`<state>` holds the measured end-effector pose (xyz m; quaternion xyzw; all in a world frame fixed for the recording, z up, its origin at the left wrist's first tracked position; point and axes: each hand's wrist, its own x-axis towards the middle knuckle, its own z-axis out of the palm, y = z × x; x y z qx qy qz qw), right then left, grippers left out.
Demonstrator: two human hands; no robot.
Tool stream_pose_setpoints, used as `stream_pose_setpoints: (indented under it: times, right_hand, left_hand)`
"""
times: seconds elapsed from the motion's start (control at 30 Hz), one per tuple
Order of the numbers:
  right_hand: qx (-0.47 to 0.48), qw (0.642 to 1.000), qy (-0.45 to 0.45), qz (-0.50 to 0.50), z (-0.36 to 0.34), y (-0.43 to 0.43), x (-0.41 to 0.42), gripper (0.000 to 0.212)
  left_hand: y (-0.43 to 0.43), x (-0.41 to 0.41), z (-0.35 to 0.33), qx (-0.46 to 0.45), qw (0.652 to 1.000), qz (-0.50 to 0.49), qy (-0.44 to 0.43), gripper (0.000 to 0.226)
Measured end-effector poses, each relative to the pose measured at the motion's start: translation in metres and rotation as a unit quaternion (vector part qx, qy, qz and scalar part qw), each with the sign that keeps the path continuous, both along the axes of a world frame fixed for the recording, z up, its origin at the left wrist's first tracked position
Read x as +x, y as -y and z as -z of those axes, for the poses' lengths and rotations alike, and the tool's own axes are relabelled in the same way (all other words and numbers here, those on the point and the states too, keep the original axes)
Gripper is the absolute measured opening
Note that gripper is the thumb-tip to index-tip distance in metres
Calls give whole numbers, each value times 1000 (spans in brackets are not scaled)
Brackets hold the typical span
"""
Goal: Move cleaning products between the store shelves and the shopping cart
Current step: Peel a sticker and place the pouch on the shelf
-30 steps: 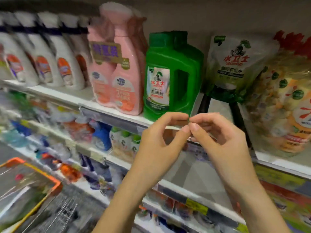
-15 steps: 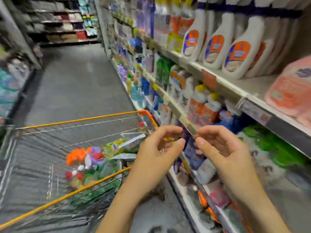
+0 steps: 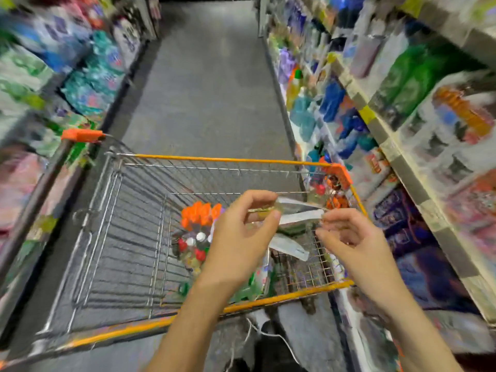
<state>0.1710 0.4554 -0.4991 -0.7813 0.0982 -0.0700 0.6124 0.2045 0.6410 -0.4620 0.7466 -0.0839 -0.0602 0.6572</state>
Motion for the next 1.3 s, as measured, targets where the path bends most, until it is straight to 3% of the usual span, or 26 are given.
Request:
stream_pose_setpoints:
  times: [0.1, 0.2, 0.27, 0.4, 0.53, 0.63, 0.73, 0.83, 1.0, 1.1, 1.2, 1.3]
  right_hand:
    - [-138, 985, -97, -31, 71, 15, 47, 26]
    - [-267, 926, -247, -102, 155, 24, 80, 32]
    - [-329, 882, -297, -159, 195, 23, 90, 39]
    - [-459, 781, -344, -247, 240, 17, 102, 59]
    - [-541, 720, -332, -281, 263, 9, 113, 49]
    - [-569, 715, -299, -275, 265, 6, 118, 31]
    - [-570, 714, -312, -260, 262, 8, 119, 33]
    - [-557, 737, -302, -236, 248, 15, 124, 30]
    - [-569, 751, -255, -216, 182, 18, 123, 27]
    - [-571, 762, -206, -226, 124, 18, 114, 21]
    - [-551, 792, -136, -222, 55, 19, 105, 17]
    - [-480, 844, -55, -231, -9, 23, 102, 19]
  left_hand:
    - [7, 24, 29, 23, 999, -25, -6, 23]
    - [12, 43, 64, 55, 996, -48, -47, 23]
    - [14, 53, 90, 90, 993, -51, -53, 21]
    - [16, 65, 136, 158, 983, -75, -51, 21]
    - [13, 68, 164, 169, 981, -77, -61, 22]
    - [7, 68, 176, 173, 978, -84, -86, 21]
    - [2, 68, 183, 172, 975, -92, -104, 20]
    - [-2, 73, 184, 184, 972, -89, -114, 21]
    - [-9, 75, 176, 189, 971, -79, -126, 29]
    - [-13, 73, 166, 157, 972, -47, -166, 48]
    - [-19, 67, 153, 106, 974, -1, -201, 64]
    - [-22, 59, 132, 56, 978, 48, -196, 67]
